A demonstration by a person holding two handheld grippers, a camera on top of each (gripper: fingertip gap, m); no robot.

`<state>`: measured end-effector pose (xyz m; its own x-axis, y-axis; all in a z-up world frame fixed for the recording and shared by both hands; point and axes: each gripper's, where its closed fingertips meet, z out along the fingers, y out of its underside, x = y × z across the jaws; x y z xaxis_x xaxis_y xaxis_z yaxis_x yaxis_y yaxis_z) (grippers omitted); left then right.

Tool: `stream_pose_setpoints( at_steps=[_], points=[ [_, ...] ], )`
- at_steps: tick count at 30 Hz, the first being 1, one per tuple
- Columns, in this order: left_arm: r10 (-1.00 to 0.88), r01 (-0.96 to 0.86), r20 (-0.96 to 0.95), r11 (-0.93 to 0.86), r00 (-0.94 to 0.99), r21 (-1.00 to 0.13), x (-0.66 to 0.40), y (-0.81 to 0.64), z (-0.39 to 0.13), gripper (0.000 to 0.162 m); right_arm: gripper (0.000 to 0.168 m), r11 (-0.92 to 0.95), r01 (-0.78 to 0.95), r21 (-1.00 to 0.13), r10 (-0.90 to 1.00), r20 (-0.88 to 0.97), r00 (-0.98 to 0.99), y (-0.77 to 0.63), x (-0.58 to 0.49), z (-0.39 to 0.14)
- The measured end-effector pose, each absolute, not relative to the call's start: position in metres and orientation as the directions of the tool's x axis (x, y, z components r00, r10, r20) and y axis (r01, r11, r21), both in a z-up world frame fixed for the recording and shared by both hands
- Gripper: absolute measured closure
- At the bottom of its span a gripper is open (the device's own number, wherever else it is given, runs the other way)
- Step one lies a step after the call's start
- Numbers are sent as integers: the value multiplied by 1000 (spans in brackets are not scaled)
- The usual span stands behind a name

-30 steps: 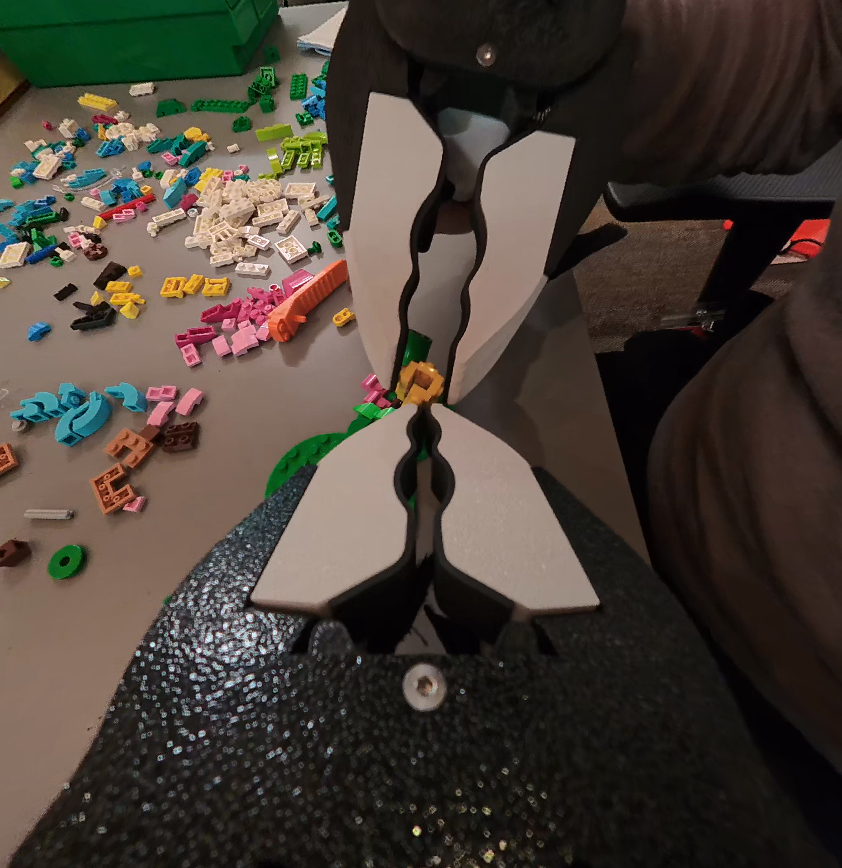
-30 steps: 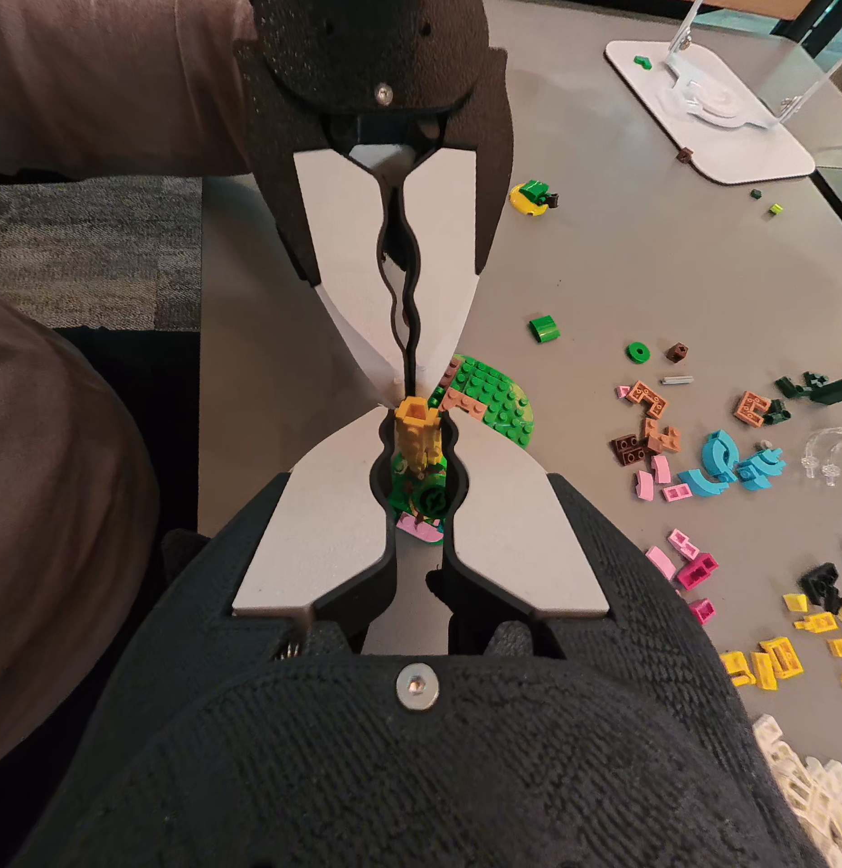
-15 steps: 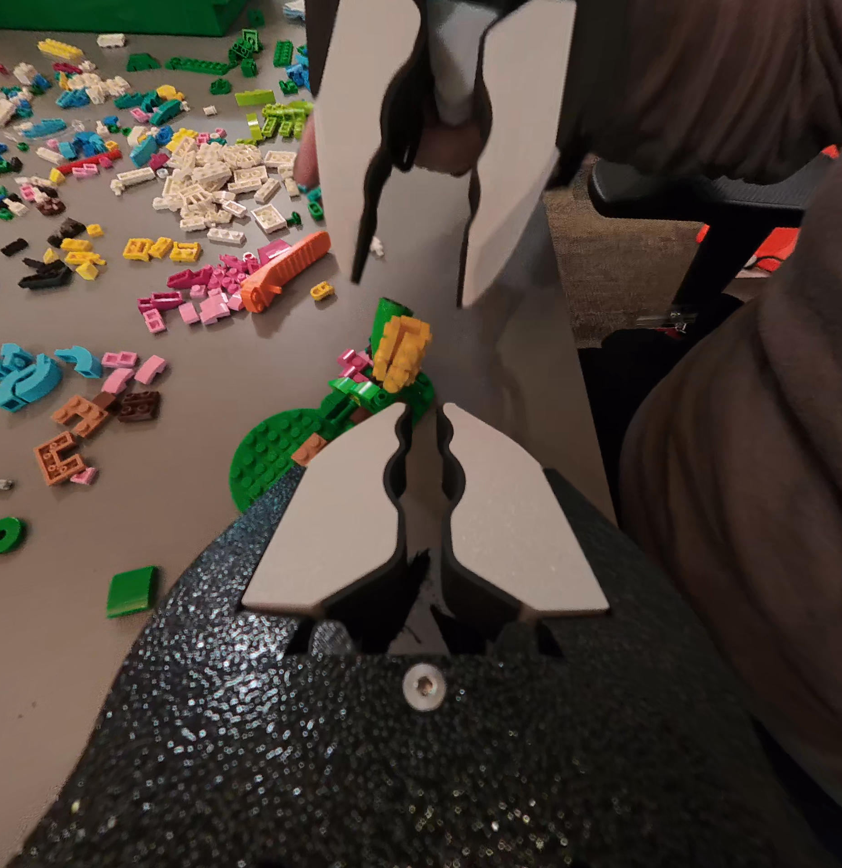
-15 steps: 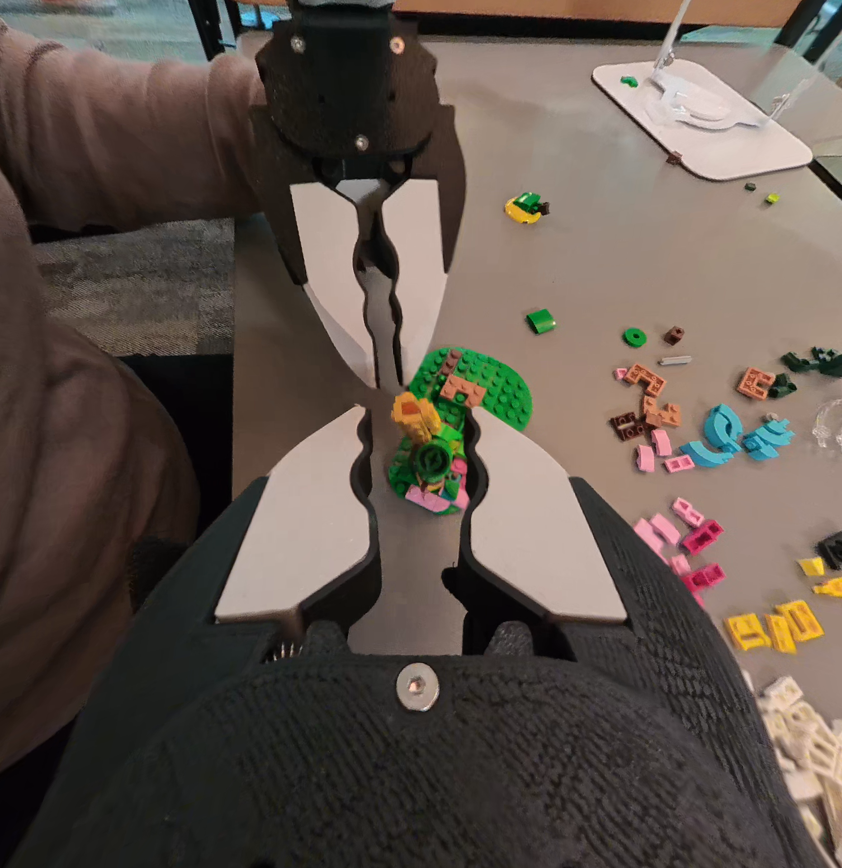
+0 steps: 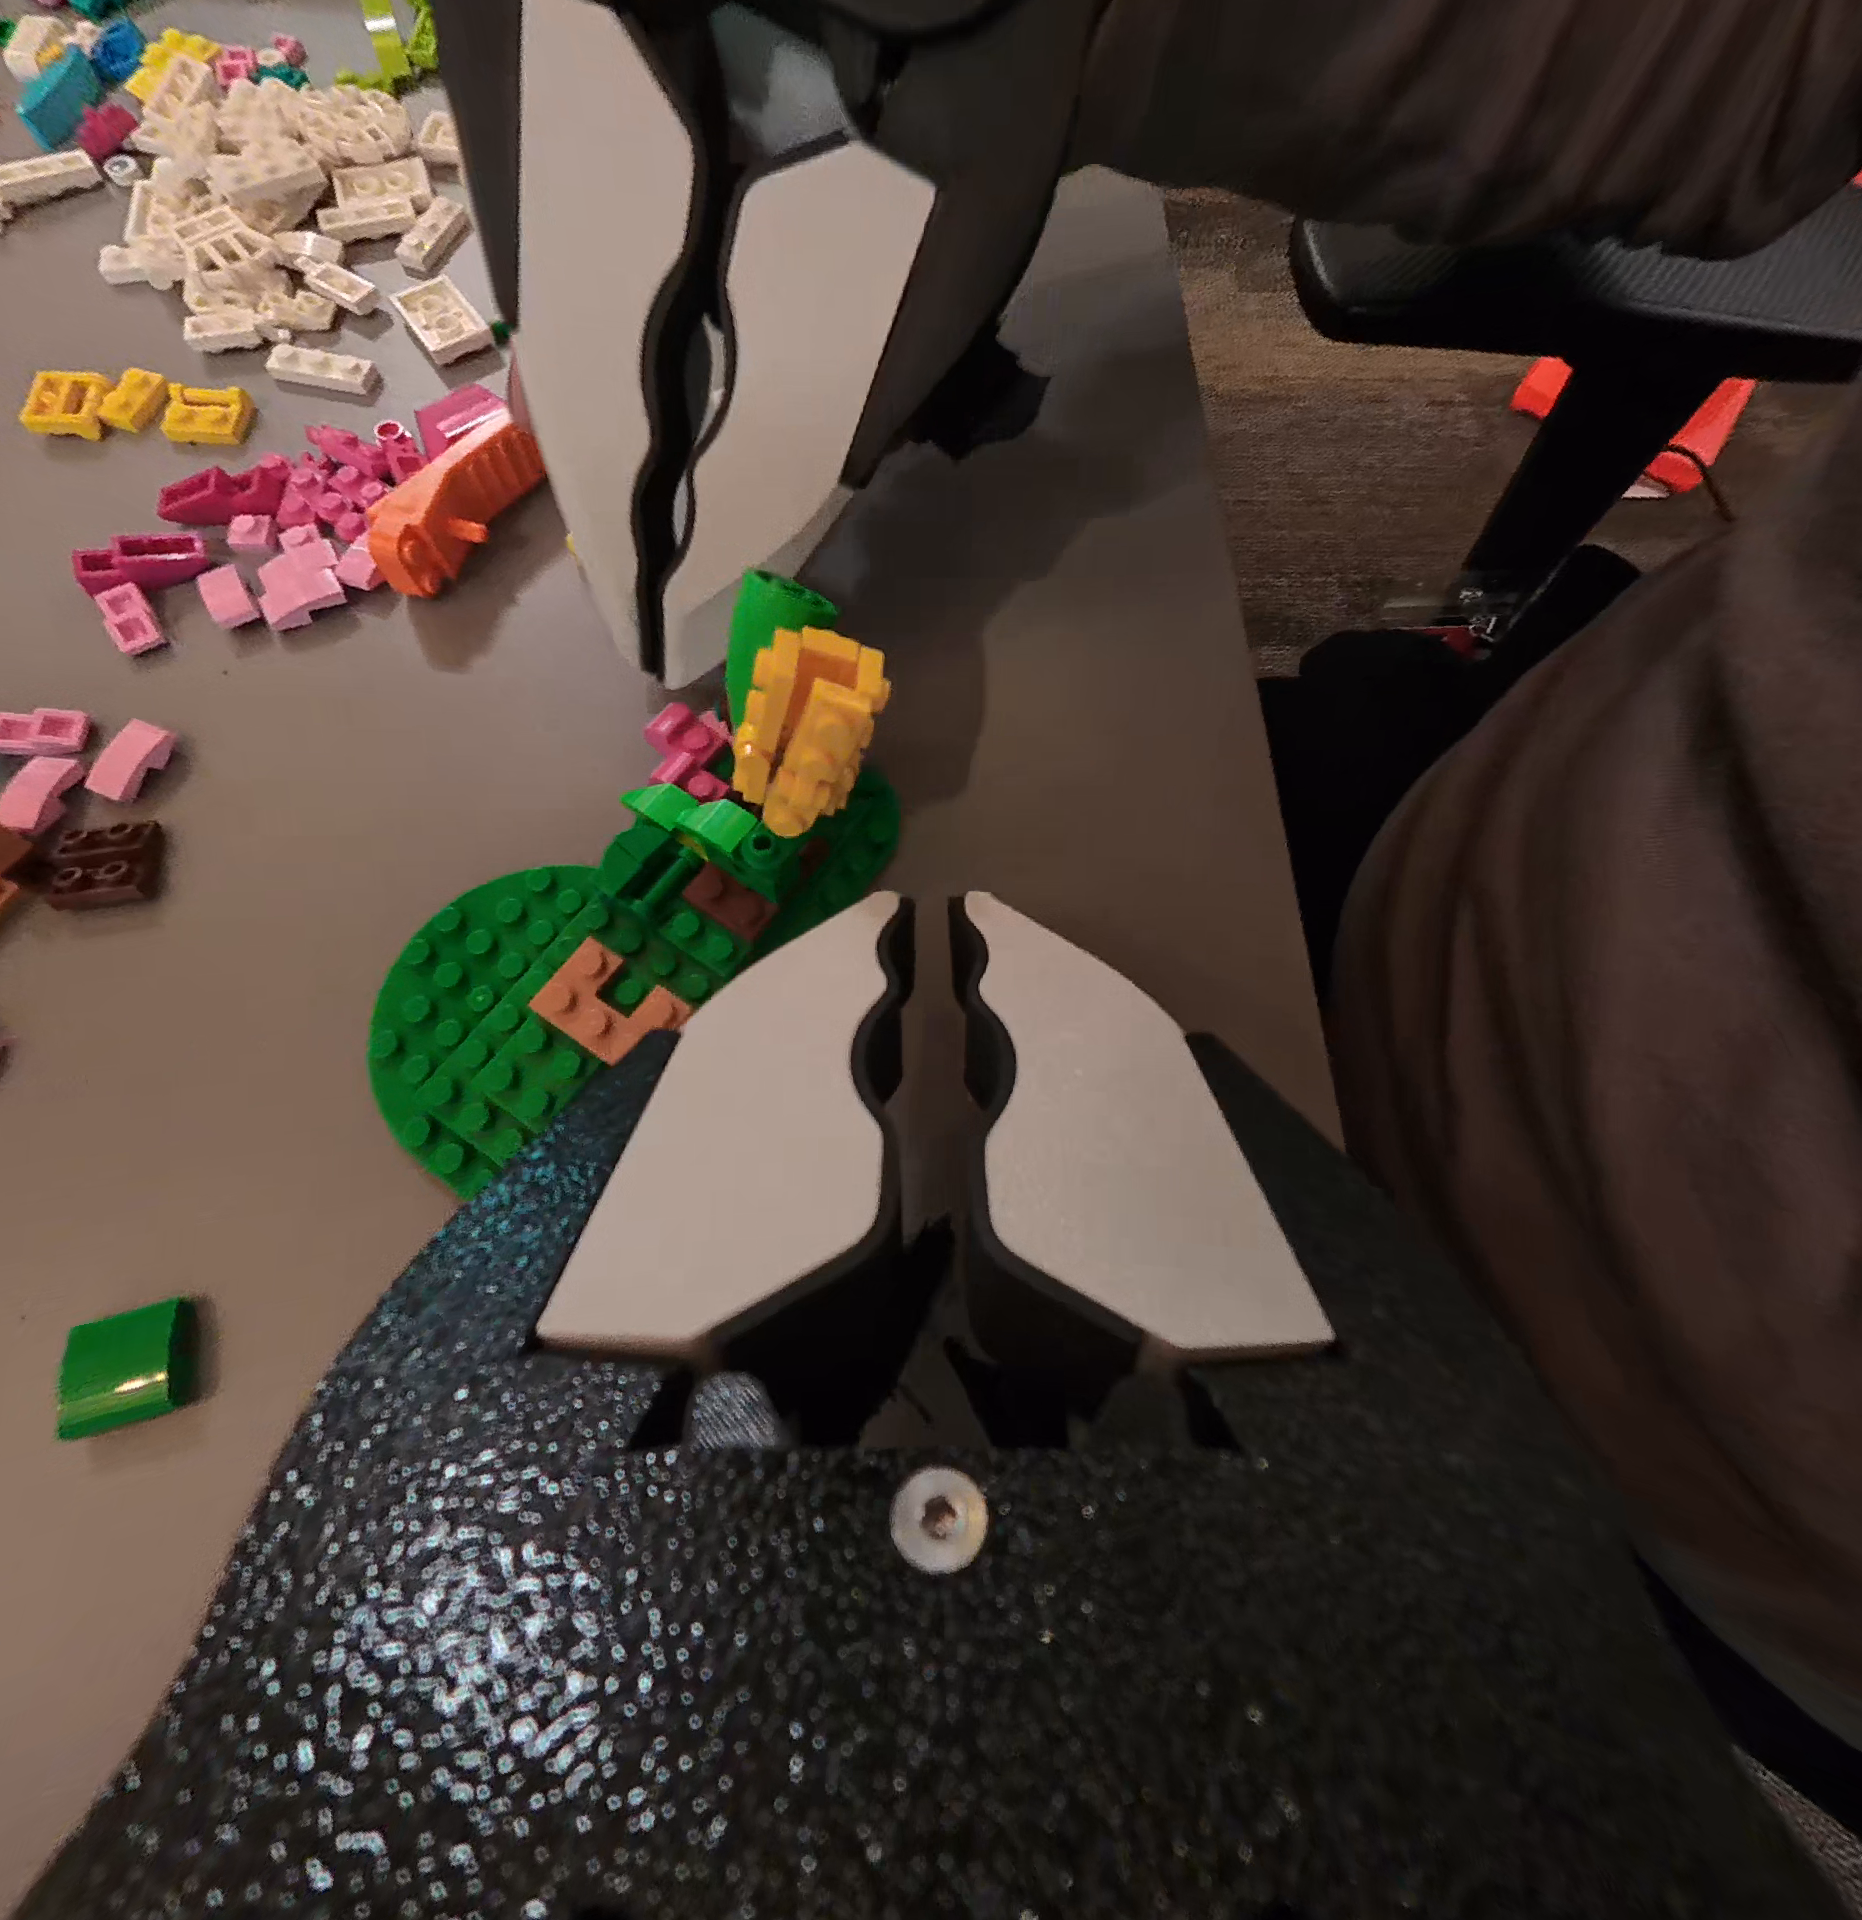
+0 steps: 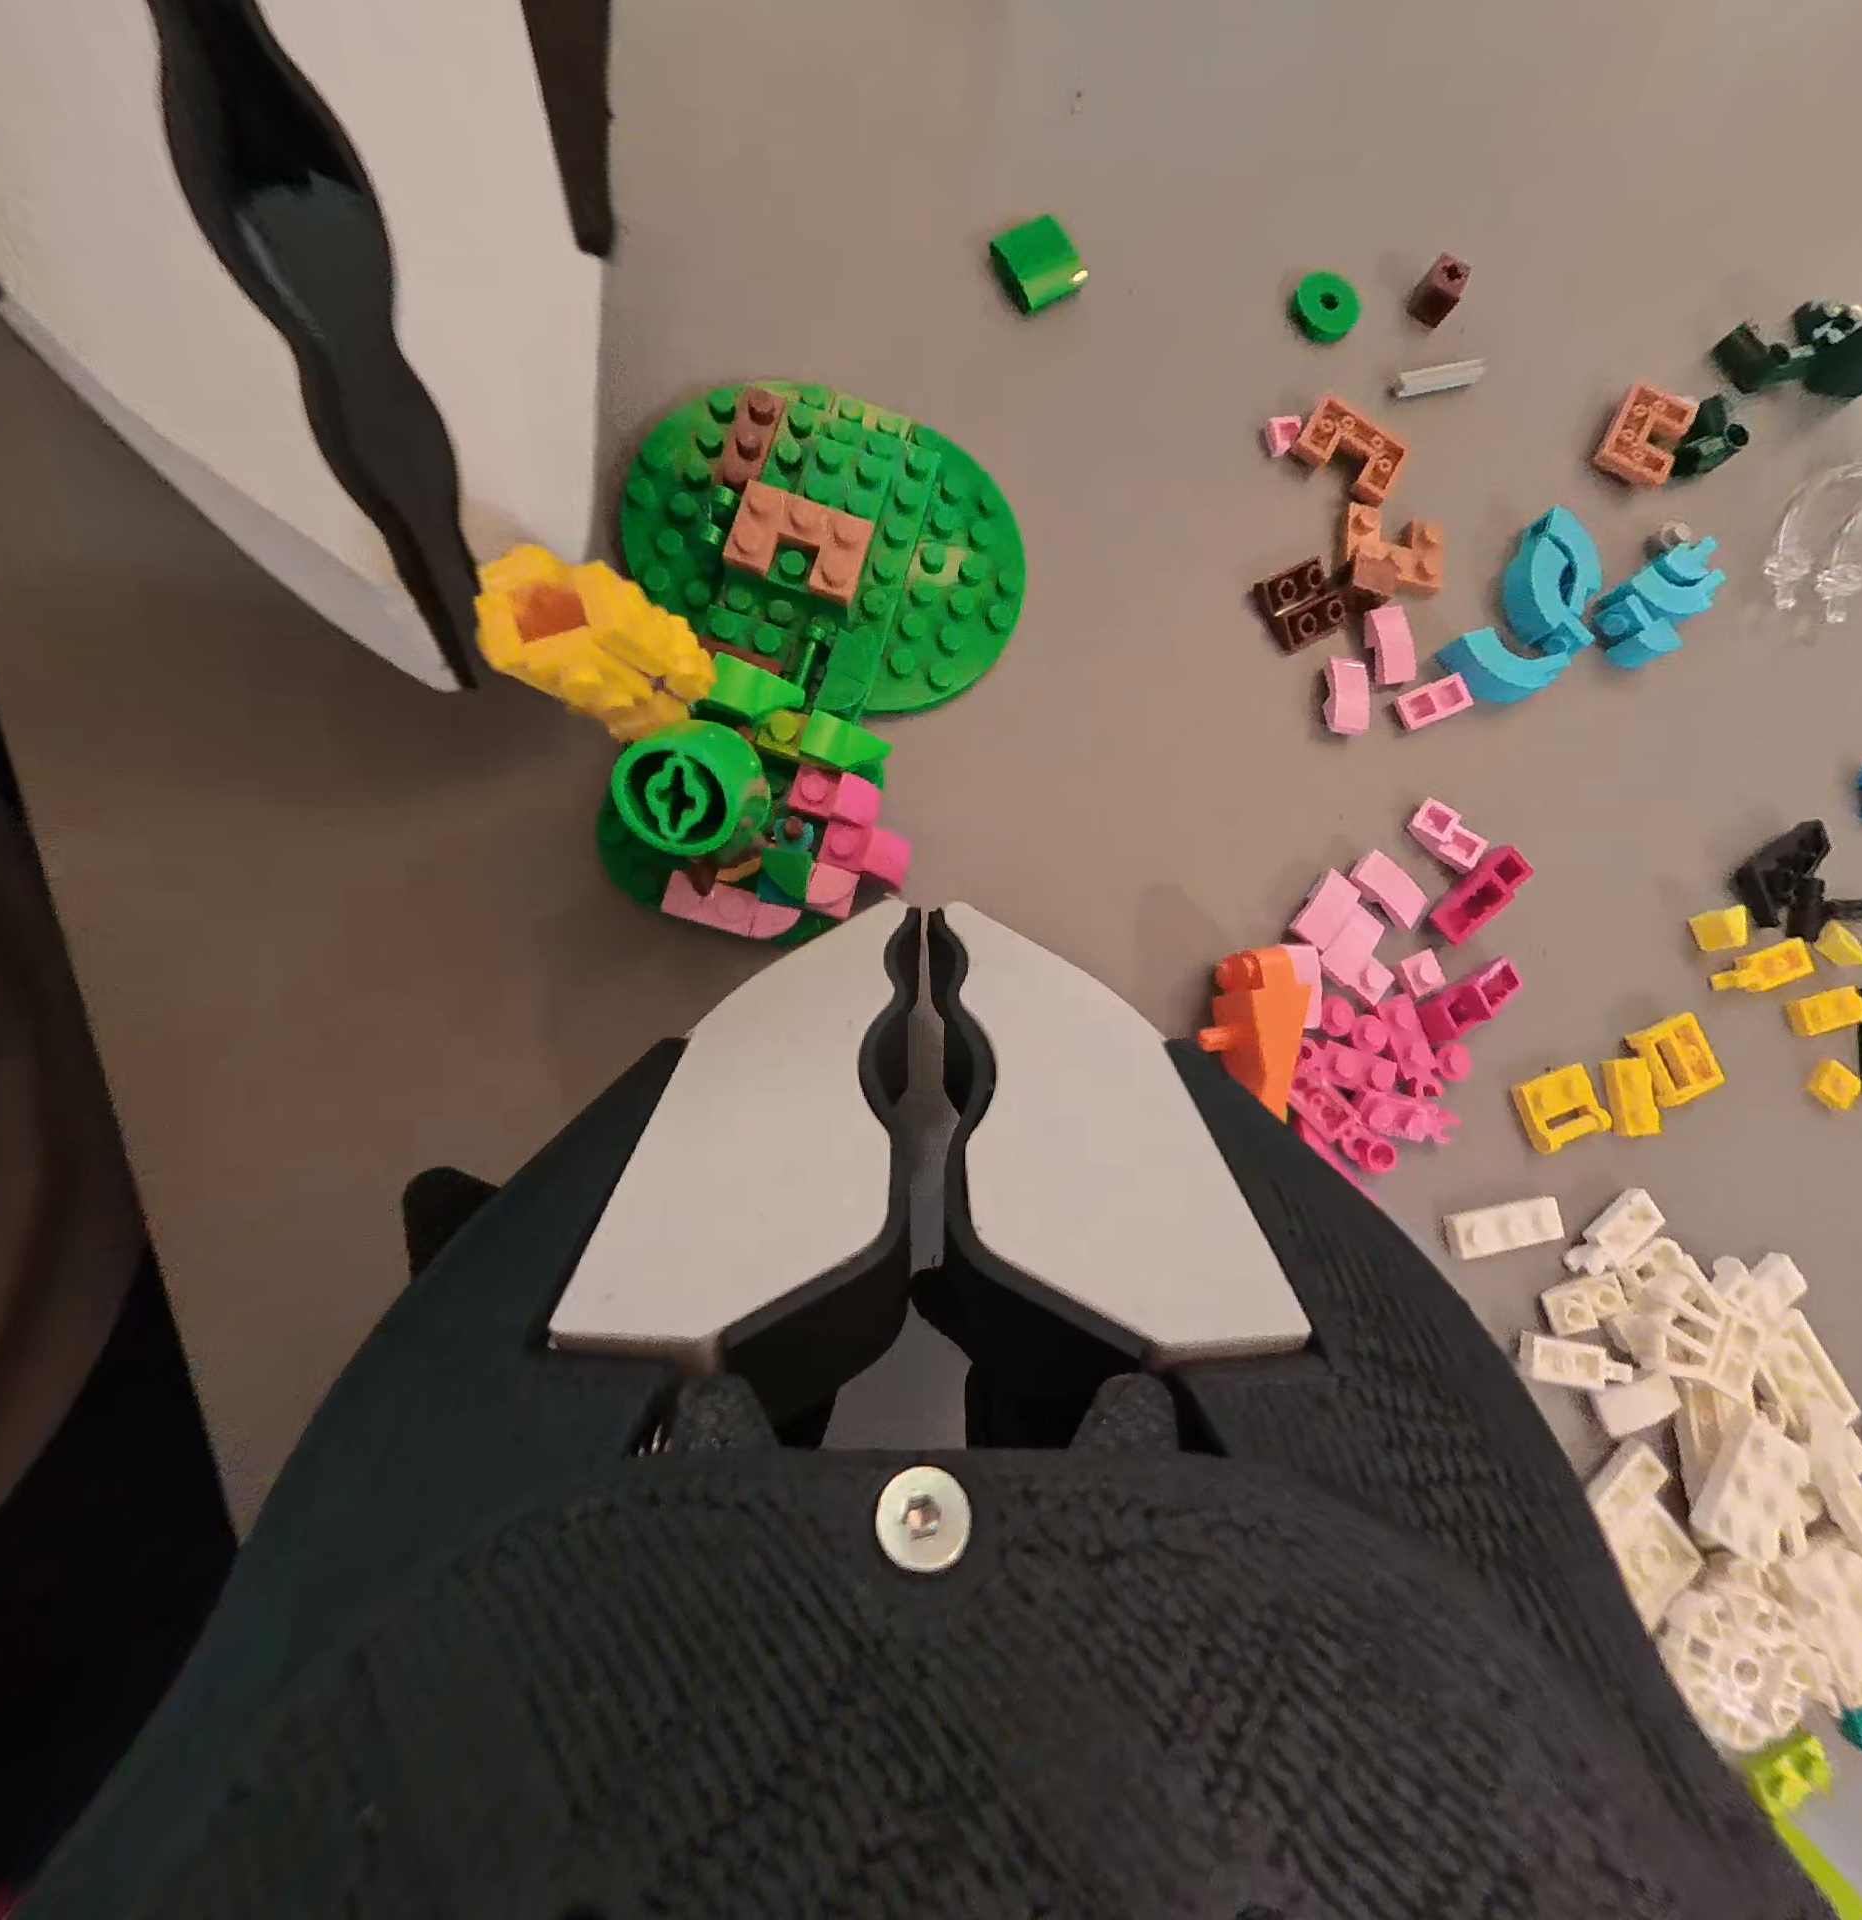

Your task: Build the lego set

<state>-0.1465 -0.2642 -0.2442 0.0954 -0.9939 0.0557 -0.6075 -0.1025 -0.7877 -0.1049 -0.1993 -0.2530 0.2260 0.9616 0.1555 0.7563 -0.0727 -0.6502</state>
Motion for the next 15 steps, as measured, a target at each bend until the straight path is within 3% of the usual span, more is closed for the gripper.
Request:
stream_pose_setpoints(
  at_steps=[8, 15],
  points=[
    [-988, -552, 89, -143, 124, -821, -169, -288, -236, 156, 168, -74, 764, -641, 979, 100, 179, -211, -115, -260],
    [-971, -555, 76, -193, 226, -809, -203, -300, -241, 157, 168, -54, 706, -706, 991, 48, 124, -253, -146, -258]
  ],
)
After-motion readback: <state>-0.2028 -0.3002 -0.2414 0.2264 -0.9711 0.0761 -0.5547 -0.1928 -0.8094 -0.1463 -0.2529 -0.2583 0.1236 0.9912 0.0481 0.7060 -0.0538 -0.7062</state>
